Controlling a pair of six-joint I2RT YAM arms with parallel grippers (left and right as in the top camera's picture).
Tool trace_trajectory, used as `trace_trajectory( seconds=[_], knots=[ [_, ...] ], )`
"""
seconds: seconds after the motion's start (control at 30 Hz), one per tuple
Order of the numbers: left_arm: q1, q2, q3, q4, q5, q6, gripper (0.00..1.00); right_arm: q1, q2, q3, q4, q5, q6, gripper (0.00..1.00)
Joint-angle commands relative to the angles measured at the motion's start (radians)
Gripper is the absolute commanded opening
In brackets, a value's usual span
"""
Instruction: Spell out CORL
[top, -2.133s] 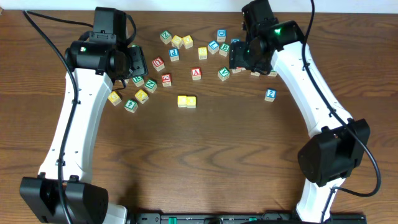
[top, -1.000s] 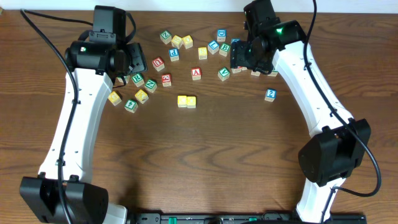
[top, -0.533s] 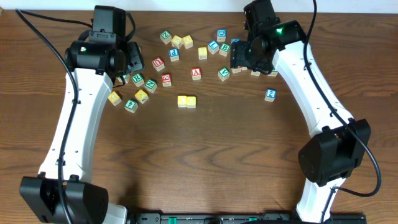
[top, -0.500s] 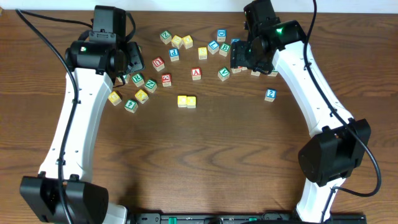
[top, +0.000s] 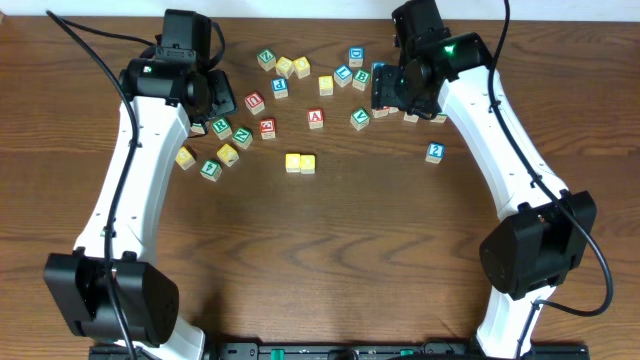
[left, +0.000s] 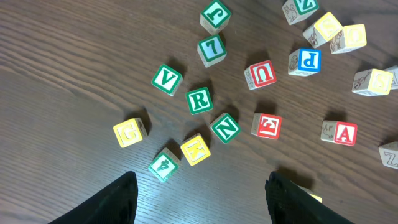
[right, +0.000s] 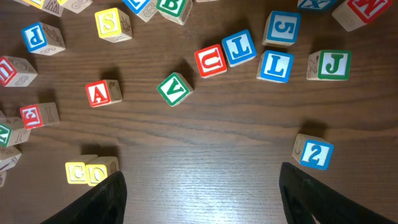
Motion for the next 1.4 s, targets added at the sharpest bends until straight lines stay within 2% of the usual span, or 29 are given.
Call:
trace_trajectory(
  seconds=[0.0,0.4,1.37],
  knots=[
    [0.002,0.016,0.014,0.003,-0.020,-0.020,0.65,-0.003,-0.027,0.004,0.000,0.016,0.010,0.73],
    [0.002,0.029,0.014,0.005,-0.020,-0.046,0.65,-0.016,-0.027,0.004,0.006,0.069,0.078,0.74],
    [0.002,0.029,0.014,0.003,-0.020,-0.046,0.65,-0.056,-0.026,-0.004,0.018,0.076,0.081,0.75]
  ],
)
